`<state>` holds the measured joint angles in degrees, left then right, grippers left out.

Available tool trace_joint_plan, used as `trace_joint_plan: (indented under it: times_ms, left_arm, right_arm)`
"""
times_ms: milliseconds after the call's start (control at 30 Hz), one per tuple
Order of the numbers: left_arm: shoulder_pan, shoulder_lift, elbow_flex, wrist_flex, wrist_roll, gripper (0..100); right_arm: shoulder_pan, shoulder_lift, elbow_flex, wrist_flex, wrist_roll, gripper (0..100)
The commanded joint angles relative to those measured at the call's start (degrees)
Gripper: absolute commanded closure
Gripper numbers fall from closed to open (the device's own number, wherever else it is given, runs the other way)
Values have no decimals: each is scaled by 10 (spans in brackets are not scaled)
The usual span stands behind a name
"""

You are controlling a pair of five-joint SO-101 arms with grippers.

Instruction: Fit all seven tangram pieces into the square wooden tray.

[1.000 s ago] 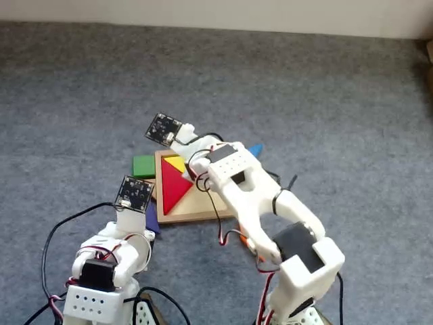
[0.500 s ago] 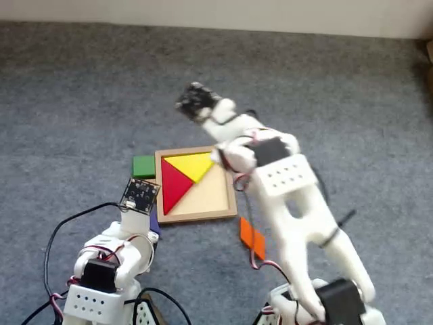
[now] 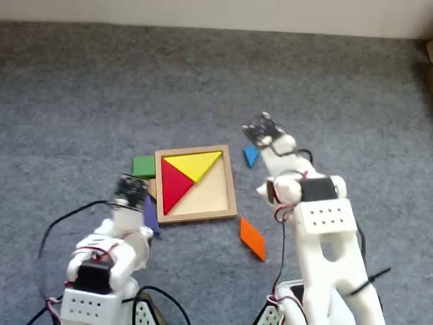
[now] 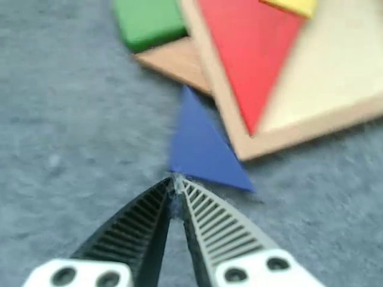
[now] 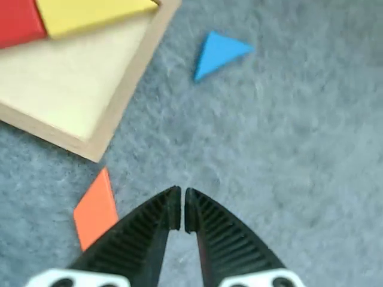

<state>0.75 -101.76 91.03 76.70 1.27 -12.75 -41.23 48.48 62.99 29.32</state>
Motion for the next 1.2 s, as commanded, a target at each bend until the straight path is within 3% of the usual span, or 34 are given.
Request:
trace_joint_plan:
  times_ms: [0, 133, 200, 367, 567, 633, 767, 867, 1167]
  left_arm:
    - [-61, -26, -99, 5, -40, 989]
    - [-91, -26, -160, 5, -215, 989]
    - [-103, -22, -195, 11, -246, 989]
    - [-109, -7, -268, 51, -234, 989]
    - [-109, 191, -328, 49, -232, 979]
    - [-109, 262, -375, 50, -229, 944]
    - [-108, 395, -448, 47, -142, 810]
    - [-108, 481, -474, 2, -94, 729]
    - [-108, 737, -484, -185, -73, 723]
  right_arm:
    - [22, -57, 38, -2, -34, 976]
    - [43, -92, 120, -50, -35, 976]
    - [55, -103, 158, -78, -35, 976]
    - [86, -121, 223, -108, -35, 976]
    - [88, -123, 273, -141, -36, 976]
    - [88, -123, 284, -152, -40, 976]
    - [88, -123, 316, -182, -84, 976]
    - [88, -123, 346, -208, -86, 975]
    - [88, -123, 366, -220, -86, 975]
